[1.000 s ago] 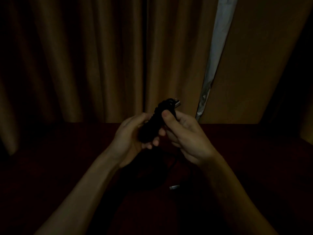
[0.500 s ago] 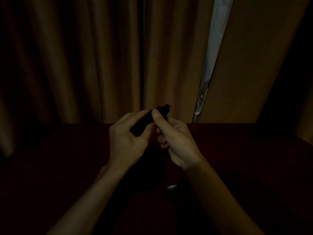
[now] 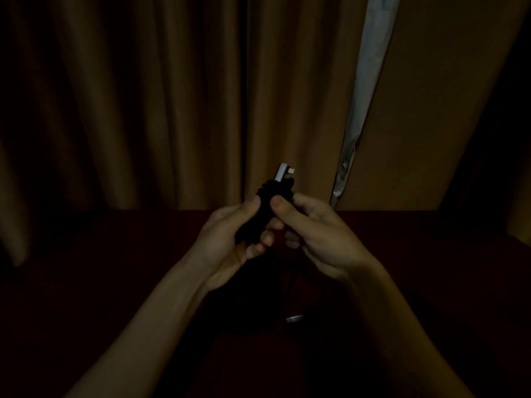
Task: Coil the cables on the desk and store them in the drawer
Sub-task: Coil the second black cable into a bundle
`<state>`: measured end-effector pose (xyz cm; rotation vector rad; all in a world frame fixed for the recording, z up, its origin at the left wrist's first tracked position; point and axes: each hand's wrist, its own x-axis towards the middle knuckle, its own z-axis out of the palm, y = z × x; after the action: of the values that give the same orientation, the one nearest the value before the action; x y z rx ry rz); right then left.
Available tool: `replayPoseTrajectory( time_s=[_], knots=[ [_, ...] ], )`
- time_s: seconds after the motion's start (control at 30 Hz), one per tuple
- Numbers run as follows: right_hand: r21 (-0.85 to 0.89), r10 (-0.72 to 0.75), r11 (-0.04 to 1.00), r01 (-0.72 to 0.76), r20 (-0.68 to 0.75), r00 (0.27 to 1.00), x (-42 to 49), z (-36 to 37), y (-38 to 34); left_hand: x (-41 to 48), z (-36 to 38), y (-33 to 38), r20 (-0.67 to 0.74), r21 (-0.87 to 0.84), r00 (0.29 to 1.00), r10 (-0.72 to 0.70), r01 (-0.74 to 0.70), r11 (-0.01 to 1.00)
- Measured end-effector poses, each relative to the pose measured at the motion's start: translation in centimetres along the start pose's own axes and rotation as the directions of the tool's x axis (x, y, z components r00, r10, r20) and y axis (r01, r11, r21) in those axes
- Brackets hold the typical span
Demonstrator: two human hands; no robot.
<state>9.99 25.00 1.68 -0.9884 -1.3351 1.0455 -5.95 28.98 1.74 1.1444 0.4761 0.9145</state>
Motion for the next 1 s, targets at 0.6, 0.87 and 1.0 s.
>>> replayPoseTrajectory(
  time_s=[0.6, 0.87, 1.0],
  knots=[
    [0.096, -0.05, 0.994, 0.057, -0.072, 0.996, 0.0, 1.8, 0.2, 0.7, -1.6, -1.3, -0.058, 0.478, 0.947, 0.315, -0.25, 0.842],
    [-0.082, -0.086, 0.993, 0.084, -0.017, 0.996, -0.1, 0.0, -0.3, 0.6, -0.7, -0.7, -0.056, 0.175, 0.993, 0.102, -0.091, 0.98],
    [-0.01, -0.001, 1.0, 0.0, -0.047, 0.999, 0.0, 0.7, 0.0, 1.0, -0.7, -1.3, -0.192, 0.354, 0.903, 0.385, -0.302, 0.885]
  ],
)
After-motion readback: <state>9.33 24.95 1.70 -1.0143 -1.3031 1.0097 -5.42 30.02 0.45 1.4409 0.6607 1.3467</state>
